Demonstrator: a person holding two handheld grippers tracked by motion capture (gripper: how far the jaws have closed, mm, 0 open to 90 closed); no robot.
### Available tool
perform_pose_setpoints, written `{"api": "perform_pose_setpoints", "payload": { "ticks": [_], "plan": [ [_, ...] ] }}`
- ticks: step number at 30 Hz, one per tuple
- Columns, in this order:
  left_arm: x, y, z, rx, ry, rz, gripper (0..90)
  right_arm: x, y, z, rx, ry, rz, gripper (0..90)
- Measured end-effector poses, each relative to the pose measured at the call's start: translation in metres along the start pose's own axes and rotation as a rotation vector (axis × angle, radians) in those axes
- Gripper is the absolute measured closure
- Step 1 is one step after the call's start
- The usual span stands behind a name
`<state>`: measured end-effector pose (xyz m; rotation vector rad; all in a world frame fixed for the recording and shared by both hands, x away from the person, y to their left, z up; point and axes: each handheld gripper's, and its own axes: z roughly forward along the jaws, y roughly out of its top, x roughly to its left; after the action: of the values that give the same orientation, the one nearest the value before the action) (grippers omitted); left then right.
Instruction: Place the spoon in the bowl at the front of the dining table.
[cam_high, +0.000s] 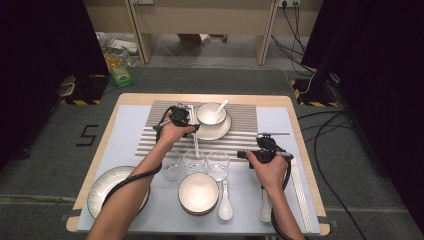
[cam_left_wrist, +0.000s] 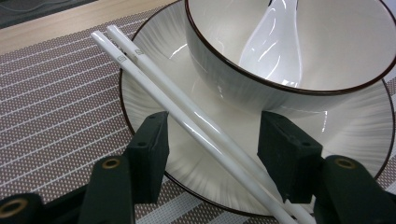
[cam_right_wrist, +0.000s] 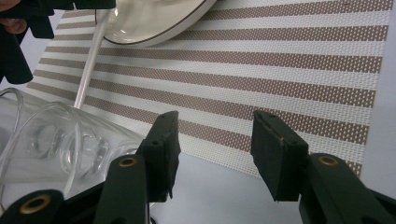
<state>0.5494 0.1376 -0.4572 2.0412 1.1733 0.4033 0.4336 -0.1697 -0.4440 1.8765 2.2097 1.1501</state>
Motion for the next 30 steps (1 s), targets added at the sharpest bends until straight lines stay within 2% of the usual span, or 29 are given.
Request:
{"api": "perform_pose_setpoints", "payload": {
  "ticks": [8,13,30],
  "plan": [
    [-0.0033,-0.0017,0.0027,0.018,0.000,0.000,44.6,0.0007,-0.0003,0.0005,0.000,0.001,0.000,52.0],
    [-0.0035,-0.0022,0.0038,0.027,-0.002,0.014,49.3,-0.0001,-0.0002,0.0002,0.000,0.006,0.001,52.0],
    [0.0015,-0.0006,0.0047,0.046,-0.020,0.018,54.3,-0.0007,-0.0003,0.0014,0.006,0.010,0.002,51.9]
  ]
}}
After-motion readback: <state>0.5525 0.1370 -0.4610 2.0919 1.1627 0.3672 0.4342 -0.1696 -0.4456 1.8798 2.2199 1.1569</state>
